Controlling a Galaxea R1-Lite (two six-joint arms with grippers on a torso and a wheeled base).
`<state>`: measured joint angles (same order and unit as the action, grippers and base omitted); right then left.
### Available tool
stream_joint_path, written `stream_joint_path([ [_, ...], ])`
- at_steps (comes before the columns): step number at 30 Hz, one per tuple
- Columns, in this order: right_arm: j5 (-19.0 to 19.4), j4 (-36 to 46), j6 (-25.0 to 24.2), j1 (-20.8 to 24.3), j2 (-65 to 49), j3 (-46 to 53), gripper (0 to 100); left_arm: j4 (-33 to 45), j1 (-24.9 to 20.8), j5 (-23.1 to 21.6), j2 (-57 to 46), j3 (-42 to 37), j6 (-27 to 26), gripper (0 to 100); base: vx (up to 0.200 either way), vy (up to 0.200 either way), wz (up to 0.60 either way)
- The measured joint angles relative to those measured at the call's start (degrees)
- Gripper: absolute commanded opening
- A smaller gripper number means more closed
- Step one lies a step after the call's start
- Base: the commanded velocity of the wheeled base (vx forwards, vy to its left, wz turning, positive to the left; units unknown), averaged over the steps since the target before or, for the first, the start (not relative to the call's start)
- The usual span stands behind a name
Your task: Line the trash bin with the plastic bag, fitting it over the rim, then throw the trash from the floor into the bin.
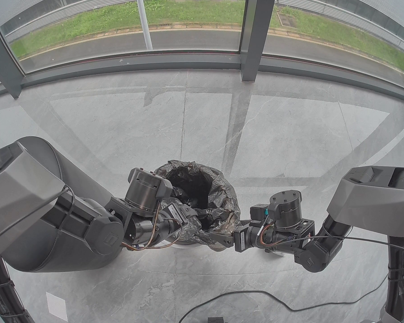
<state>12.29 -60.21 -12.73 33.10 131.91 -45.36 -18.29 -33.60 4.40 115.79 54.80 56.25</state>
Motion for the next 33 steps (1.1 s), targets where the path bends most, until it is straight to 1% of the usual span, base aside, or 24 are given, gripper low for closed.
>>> stream_joint_path([
  [18, 0.00, -0.15, -0.02, 0.00, 0.33, -0.04, 100, -0.65, 0.88, -0.02, 5.24, 4.24, -0.41, 100, 0.000, 0.000, 0.00],
  [27, -0.02, -3.16, -0.07, 0.02, 0.77, 0.13, 100, -0.49, 0.91, 0.02, 6.73, 5.27, -0.39, 100, 0.000, 0.000, 0.00],
  [28, 0.00, -3.21, -0.10, 0.02, 0.83, 0.16, 100, -0.49, 0.91, 0.05, 6.81, 5.27, -0.37, 0, 0.000, 0.000, 0.00],
  [33, 0.00, -3.25, -0.10, -0.02, 1.00, 0.18, 100, -0.43, 0.91, 0.13, 6.99, 5.27, -0.37, 0, 0.000, 0.000, 0.00],
])
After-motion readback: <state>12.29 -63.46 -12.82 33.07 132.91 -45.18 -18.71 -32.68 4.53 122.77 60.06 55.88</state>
